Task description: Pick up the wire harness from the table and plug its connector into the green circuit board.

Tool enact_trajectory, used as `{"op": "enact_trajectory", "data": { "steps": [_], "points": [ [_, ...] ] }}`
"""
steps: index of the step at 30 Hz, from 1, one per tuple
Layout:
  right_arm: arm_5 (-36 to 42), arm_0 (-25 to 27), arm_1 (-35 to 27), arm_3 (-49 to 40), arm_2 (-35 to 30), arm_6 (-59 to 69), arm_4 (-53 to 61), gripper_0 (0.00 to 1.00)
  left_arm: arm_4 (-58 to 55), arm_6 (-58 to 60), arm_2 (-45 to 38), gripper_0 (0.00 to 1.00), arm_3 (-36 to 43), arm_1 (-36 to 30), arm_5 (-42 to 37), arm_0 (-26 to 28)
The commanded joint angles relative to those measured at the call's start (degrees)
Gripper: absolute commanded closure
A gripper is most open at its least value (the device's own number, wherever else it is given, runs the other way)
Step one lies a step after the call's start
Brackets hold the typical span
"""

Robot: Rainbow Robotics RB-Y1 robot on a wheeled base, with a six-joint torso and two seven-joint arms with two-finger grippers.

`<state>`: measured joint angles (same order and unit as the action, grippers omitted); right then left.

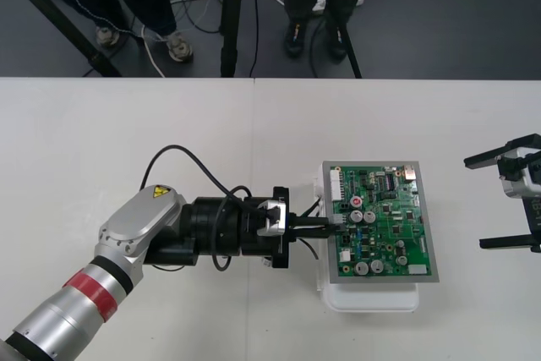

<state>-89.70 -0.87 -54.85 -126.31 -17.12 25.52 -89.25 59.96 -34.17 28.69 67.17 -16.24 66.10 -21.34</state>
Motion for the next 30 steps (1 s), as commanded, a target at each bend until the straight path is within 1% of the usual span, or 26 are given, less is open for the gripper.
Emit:
{"op": "enact_trajectory", "data": {
  "steps": [1,21,22,23,24,25,26,30],
  "points": [
    [-0.3,-1.2,0.5,-1.2,1.0,-2.1,-1.4,0.0,1.0,-2.4,2.0,1.0,2.2,3.8,-1.1,0.4],
    [-0.3,-1.2,0.5,-1.1,1.0,-2.0,-1.9,0.0,0.9,-2.4,2.0,1.0,2.2,3.8,-1.1,0.4],
    [-0.3,-1.2,0.5,-1.1,1.0,-2.0,-1.9,0.0,1.0,-2.4,2.0,0.94,2.2,3.8,-1.1,0.4],
    [-0.3,-1.2,0.5,-1.1,1.0,-2.0,-1.9,0.0,1.0,-2.3,2.1,0.79,2.2,3.8,-1.1,0.4],
    [-0.3,-1.2,0.5,-1.1,1.0,-2.1,-1.9,0.0,0.9,-2.3,2.0,0.7,2.2,3.8,-1.1,0.4],
    [-0.3,-1.2,0.5,-1.1,1.0,-2.0,-1.9,0.0,1.0,-2.2,2.0,0.49,2.2,3.8,-1.1,0.4],
    [-0.3,-1.2,0.5,-1.2,1.0,-2.0,-2.0,0.0,0.9,-2.2,2.0,0.38,2.2,3.8,-1.1,0.4],
    [-0.3,-1.2,0.5,-1.1,1.0,-2.0,-1.9,0.0,0.6,-2.0,1.9,0.37,2.2,2.6,-1.0,0.4]
  ]
}}
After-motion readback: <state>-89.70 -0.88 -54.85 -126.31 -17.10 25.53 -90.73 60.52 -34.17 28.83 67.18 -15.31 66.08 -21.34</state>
